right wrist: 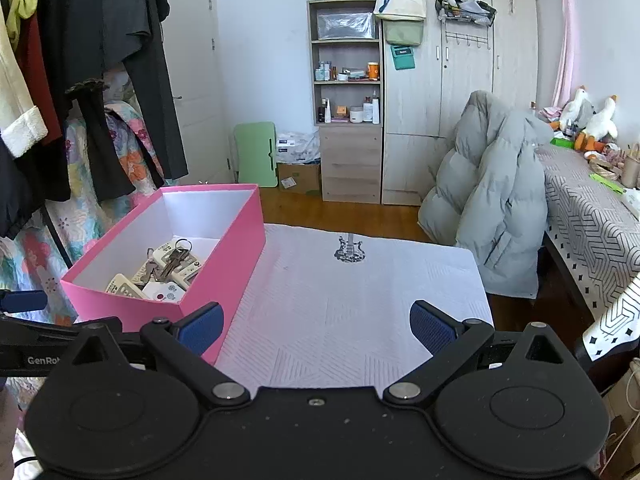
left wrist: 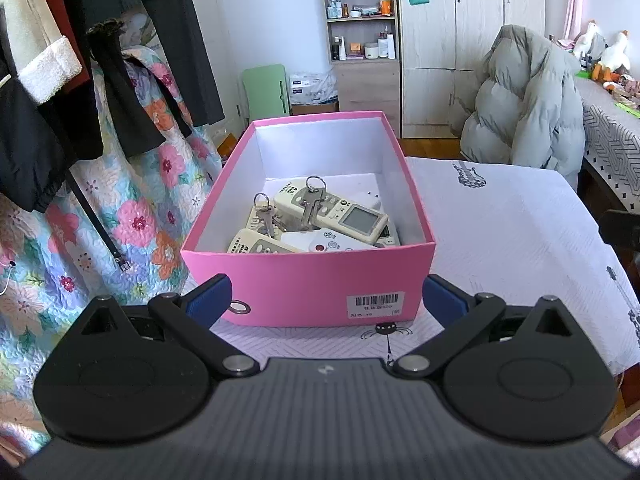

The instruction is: Organize rigid objects

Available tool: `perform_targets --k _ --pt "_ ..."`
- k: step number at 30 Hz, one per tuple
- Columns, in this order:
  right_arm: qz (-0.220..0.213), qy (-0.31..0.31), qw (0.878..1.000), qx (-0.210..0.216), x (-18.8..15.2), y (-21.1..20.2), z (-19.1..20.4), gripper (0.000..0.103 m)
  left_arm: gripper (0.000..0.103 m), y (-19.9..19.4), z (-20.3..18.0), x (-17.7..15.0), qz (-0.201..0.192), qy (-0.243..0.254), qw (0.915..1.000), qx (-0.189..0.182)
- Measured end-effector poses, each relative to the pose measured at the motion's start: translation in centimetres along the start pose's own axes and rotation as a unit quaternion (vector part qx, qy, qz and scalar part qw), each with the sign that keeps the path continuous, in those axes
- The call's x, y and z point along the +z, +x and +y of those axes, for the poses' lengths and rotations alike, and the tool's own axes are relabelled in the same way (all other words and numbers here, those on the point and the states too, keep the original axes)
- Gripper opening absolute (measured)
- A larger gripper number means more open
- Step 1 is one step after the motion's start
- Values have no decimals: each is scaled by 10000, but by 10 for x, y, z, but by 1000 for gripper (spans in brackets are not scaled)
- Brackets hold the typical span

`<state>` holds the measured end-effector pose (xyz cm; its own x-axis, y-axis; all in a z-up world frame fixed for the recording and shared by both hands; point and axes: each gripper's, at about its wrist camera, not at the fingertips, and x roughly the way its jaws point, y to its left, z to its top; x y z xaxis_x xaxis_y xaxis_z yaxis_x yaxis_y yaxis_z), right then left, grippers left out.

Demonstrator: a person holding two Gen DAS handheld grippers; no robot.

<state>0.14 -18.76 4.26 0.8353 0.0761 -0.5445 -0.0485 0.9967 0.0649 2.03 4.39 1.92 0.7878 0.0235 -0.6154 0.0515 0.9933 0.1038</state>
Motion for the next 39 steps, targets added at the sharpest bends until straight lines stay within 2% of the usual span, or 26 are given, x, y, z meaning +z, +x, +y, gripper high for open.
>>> perform_targets --k 18,39 --pt "-16 34 10000 -90 -4 -2 -7 101 103 -1 -1 0 41 41 10000 -28" --pt "-56 71 9989 -457 -8 1 -12 101 103 1 -1 -2 91 -63 9999 0"
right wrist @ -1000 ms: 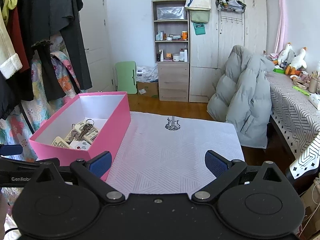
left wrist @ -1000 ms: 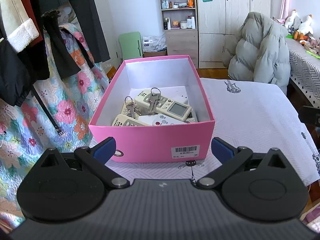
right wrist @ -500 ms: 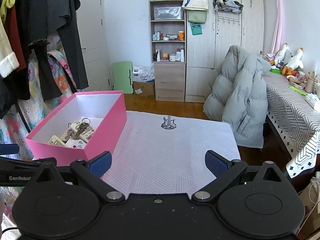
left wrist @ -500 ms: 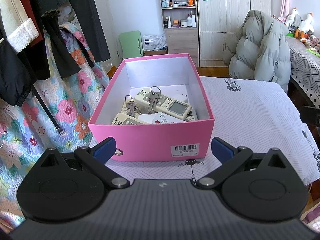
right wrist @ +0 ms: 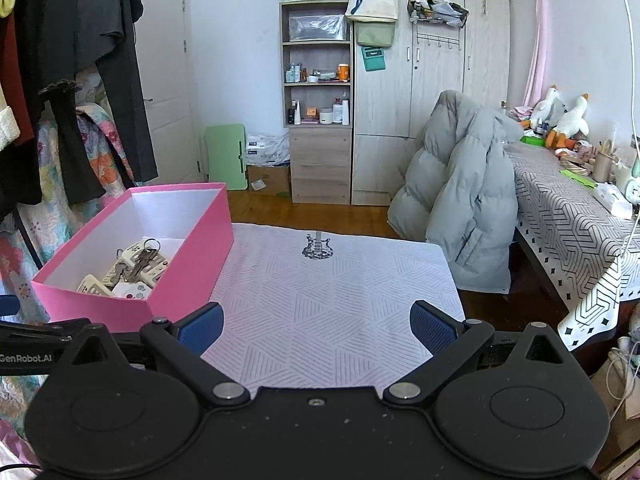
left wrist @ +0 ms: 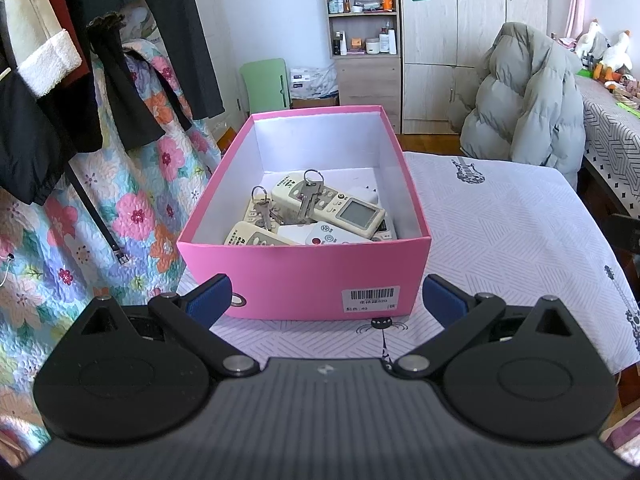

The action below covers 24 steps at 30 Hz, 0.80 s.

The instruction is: Organize rigid objects

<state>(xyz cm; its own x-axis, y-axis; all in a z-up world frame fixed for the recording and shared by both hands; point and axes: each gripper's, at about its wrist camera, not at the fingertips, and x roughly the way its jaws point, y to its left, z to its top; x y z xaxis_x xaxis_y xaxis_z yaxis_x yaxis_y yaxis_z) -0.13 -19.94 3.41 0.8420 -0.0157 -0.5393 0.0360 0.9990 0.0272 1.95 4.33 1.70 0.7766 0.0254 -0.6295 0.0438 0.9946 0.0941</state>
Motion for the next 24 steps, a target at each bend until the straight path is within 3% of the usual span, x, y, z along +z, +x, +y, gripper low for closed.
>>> perform_targets --k 24 --pt "14 48 10000 -79 -2 -1 2 101 103 -3 0 -2 -19 -109 9999 11"
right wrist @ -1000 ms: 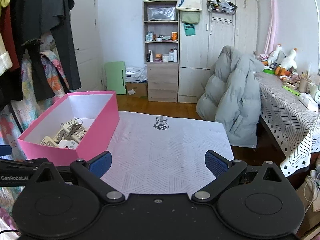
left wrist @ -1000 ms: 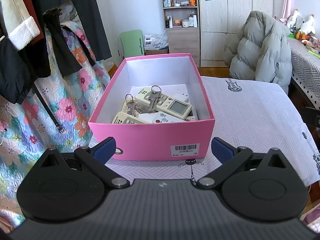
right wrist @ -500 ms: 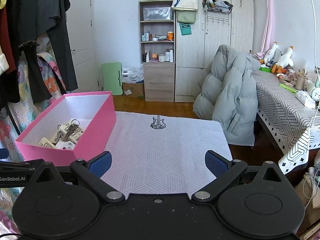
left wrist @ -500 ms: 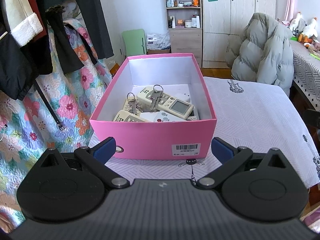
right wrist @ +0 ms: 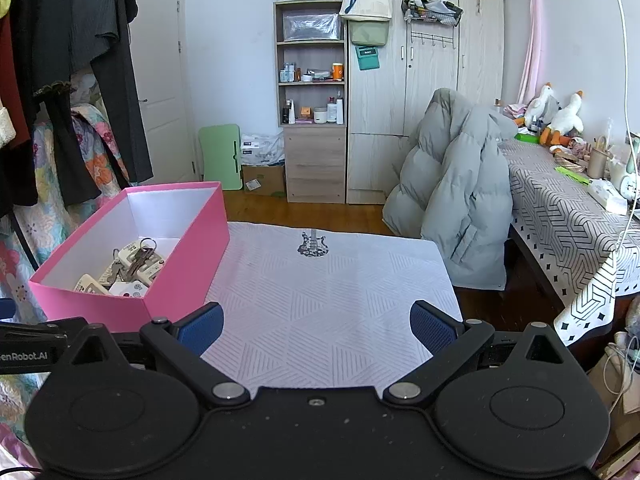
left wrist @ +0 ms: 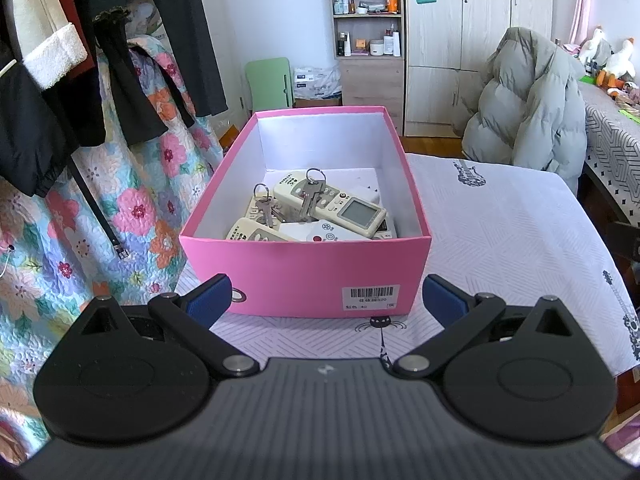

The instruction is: Organize rigid objects

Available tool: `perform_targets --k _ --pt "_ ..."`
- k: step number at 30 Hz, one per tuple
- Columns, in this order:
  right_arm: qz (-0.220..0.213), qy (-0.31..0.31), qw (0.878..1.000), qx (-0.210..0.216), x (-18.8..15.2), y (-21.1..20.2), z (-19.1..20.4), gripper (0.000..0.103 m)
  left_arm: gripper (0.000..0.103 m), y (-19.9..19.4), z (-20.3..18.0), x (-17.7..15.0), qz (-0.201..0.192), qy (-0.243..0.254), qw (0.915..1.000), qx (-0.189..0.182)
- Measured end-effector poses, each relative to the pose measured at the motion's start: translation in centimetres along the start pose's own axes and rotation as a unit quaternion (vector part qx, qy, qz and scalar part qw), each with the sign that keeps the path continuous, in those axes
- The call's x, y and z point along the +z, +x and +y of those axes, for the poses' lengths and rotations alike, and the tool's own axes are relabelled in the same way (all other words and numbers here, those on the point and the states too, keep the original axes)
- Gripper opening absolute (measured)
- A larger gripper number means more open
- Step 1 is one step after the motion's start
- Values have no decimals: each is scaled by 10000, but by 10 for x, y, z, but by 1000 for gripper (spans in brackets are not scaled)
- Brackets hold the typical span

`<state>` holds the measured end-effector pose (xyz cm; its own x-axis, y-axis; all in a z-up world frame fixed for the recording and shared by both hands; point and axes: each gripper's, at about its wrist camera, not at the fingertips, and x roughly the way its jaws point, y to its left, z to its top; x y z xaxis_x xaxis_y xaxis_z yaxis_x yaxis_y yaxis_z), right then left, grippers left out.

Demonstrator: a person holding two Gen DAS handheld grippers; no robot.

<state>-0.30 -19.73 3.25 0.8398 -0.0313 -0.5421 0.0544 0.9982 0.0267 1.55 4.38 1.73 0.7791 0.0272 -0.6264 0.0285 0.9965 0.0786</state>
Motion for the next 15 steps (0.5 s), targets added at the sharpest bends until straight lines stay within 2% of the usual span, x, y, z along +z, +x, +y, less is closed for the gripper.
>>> perform_targets --k 15 --pt "5 7 10000 -21 -2 -1 -2 101 103 -2 -2 0 -12 32 10000 39"
